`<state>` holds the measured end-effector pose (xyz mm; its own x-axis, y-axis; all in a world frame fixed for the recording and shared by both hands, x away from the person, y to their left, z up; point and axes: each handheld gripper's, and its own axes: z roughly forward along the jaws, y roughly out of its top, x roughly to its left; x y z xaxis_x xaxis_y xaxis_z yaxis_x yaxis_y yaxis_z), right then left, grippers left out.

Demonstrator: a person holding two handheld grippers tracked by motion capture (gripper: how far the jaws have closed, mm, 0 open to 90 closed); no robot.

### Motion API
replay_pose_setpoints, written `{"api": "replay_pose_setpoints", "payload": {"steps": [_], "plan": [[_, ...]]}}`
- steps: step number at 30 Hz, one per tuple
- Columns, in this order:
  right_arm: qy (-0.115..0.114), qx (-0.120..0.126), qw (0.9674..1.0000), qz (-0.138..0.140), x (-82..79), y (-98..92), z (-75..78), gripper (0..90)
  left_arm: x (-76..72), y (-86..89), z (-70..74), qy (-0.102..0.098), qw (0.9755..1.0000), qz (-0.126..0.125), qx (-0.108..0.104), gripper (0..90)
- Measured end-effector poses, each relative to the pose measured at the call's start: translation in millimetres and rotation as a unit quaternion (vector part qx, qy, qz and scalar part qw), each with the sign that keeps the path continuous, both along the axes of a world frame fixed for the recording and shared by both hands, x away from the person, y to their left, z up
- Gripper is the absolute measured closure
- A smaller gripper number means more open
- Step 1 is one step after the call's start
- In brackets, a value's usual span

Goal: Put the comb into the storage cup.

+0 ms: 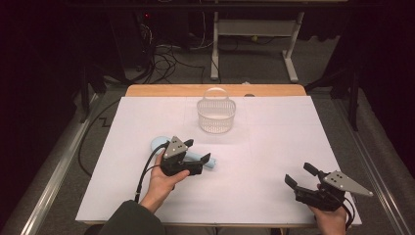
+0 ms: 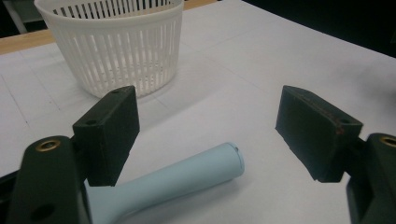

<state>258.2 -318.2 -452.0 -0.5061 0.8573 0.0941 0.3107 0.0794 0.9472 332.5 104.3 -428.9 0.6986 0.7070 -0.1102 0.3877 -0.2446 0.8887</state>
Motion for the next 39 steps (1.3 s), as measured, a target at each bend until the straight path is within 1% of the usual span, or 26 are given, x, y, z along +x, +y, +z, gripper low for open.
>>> {"api": "replay_pose_setpoints", "payload": {"steps": [3, 7, 10, 11, 12, 14, 16, 17, 19, 20, 21, 22, 23, 24, 25, 27, 29, 31, 32, 33, 34, 35, 36, 37, 38, 39], "plan": [[0.001, 0.0, 1.0, -0.001, 0.2, -0.1, 0.0, 16.7, 2.6, -0.9, 0.6, 0.004, 1.0, -0.002, -0.001, 23.0], [0.005, 0.006, 1.0, -0.002, 0.5, -1.7, -0.2, 16.6, 8.4, -3.3, 0.2, 0.012, 0.9998, -0.002, 0.014, 23.4], [0.005, 0.006, 1.0, -0.001, 0.6, -1.8, -0.2, 16.7, 10.0, -4.5, 0.2, 0.013, 0.9997, -0.003, 0.019, 24.2], [0.006, 0.005, 1.0, -0.001, 0.6, -1.5, -0.3, 16.6, 11.5, -6.1, 0.7, 0.013, 0.9996, -0.004, 0.025, 26.3], [0.006, 0.005, 1.0, -0.001, 0.6, -1.5, -0.3, 16.6, 11.5, -6.1, 0.7, 0.013, 0.9996, -0.004, 0.025, 26.4], [0.006, 0.004, 1.0, -0.001, 0.8, -1.3, -0.5, 16.7, 14.2, -9.0, 1.9, 0.011, 0.9992, -0.002, 0.038, 28.2], [0.006, 0.004, 1.0, -0.001, 0.8, -1.3, -0.5, 16.6, 14.9, -9.7, 2.2, 0.011, 0.9991, -0.001, 0.041, 30.7], [0.006, 0.004, 1.0, -0.001, 0.6, -1.4, -0.4, 16.7, 16.0, -10.9, 2.9, 0.013, 0.9989, -0.004, 0.045, 34.6], [0.006, 0.004, 1.0, -0.002, 0.6, -1.5, -0.4, 16.7, 18.2, -12.9, 4.0, 0.019, 0.9985, -0.006, 0.05, 34.7], [0.006, 0.005, 1.0, -0.001, 0.7, -1.6, -0.3, 16.7, 19.3, -13.9, 4.4, 0.021, 0.9983, -0.007, 0.054, 37.8], [0.006, 0.005, 1.0, -0.001, 0.7, -1.6, -0.3, 16.7, 20.7, -14.8, 4.7, 0.026, 0.9979, -0.011, 0.058, 37.8], [0.006, 0.005, 1.0, -0.001, 0.7, -1.7, -0.3, 16.7, 23.2, -16.5, 5.3, 0.031, 0.9964, -0.01, 0.078, 43.2], [0.006, 0.007, 1.0, -0.002, 0.7, -1.8, -0.3, 16.8, 23.2, -16.5, 5.3, 0.031, 0.9964, -0.01, 0.078, 44.0], [0.006, 0.007, 1.0, -0.002, 0.7, -1.8, -0.3, 16.8, 24.4, -17.8, 6.1, 0.03, 0.9956, -0.01, 0.089, 44.0], [0.009, 0.011, 0.9999, -0.002, 1.0, -2.9, -0.4, 16.8, 25.7, -18.6, 7.1, 0.032, 0.9949, -0.011, 0.095, 47.6], [0.009, 0.011, 0.9999, -0.002, 1.1, -3.2, -0.6, 16.8, 28.0, -21.2, 8.9, 0.038, 0.9928, -0.01, 0.113, 48.5], [0.01, 0.013, 0.9999, -0.001, 1.3, -3.6, -0.7, 16.9, 30.8, -23.3, 10.4, 0.049, 0.9915, -0.015, 0.119, 50.8], [0.01, 0.013, 0.9999, 0.0, 1.2, -3.6, -0.7, 16.9, 33.4, -25.8, 11.7, 0.062, 0.9888, -0.015, 0.135, 53.0], [0.01, 0.013, 0.9999, 0.0, 1.2, -3.6, -0.7, 16.9, 35.1, -26.9, 11.9, 0.07, 0.9876, -0.015, 0.139, 54.0], [0.01, 0.014, 0.9999, 0.0, 1.2, -3.7, -0.6, 16.9, 38.4, -28.5, 12.0, 0.1, 0.9845, -0.02, 0.143, 58.7], [0.01, 0.014, 0.9999, 0.0, 1.2, -3.7, -0.6, 16.9, 38.4, -28.5, 12.0, 0.1, 0.9845, -0.02, 0.143, 61.2], [0.01, 0.014, 0.9999, 0.001, 1.2, -3.6, -0.6, 16.9, 41.2, -29.2, 11.8, 0.126, 0.9813, -0.026, 0.143, 61.2], [0.01, 0.014, 0.9998, 0.001, 1.3, -3.6, -0.6, 16.9, 43.1, -30.0, 11.2, 0.138, 0.9789, -0.028, 0.148, 65.1], [0.01, 0.014, 0.9998, 0.001, 1.3, -3.6, -0.6, 16.9, 44.5, -30.8, 10.7, 0.145, 0.9771, -0.027, 0.153, 65.1], [0.011, 0.015, 0.9998, 0.002, 1.4, -3.7, -0.7, 16.9, 47.7, -32.1, 9.3, 0.16, 0.9751, -0.025, 0.151, 68.6], [0.011, 0.015, 0.9998, 0.002, 1.4, -3.7, -0.7, 16.9, 47.7, -32.1, 9.3, 0.16, 0.9751, -0.025, 0.151, 70.1]]}}
